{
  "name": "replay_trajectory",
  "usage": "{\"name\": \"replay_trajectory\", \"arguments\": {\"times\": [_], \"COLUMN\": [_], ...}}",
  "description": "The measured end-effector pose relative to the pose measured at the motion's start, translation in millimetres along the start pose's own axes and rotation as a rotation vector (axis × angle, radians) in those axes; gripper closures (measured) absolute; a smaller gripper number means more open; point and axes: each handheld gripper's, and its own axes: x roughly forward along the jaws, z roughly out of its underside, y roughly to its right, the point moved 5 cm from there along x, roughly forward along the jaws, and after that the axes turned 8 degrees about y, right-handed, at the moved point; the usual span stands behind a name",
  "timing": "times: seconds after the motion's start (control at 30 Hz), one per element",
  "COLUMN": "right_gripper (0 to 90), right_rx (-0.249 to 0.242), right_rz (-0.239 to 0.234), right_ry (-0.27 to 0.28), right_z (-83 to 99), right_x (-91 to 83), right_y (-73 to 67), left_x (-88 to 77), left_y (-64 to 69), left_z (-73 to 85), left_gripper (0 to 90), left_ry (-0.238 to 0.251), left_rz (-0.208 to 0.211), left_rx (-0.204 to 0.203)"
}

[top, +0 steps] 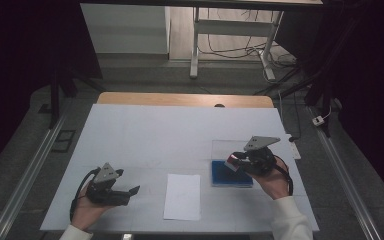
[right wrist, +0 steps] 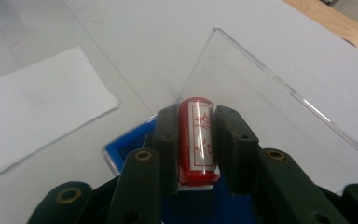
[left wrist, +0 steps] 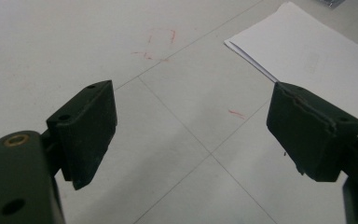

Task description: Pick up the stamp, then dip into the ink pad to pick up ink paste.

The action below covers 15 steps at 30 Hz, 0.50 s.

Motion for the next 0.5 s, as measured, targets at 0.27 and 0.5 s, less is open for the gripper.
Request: {"name": "replay_trajectory", "arguments": {"times": [0.27, 0.5], "right_gripper": [70.5, 70.5], "right_rx": [-0.005, -0.018], "right_rz": [0.002, 0.026], "right_ry": [0.036, 0.001], "right_z": [-11.4, -11.9], "right_x": [-10.6, -5.6], "right_y": [-5.1, -7.4], "left_x": [0.5, -0.8], "left_y": [0.1, 0.3], "left_z": [1.0, 0.7], "left_gripper": [16.6, 16.7], "left_ry": [-0.008, -0.005], "left_rz": [0.001, -0.001], "left_rx": [-0.002, 0.000]}}
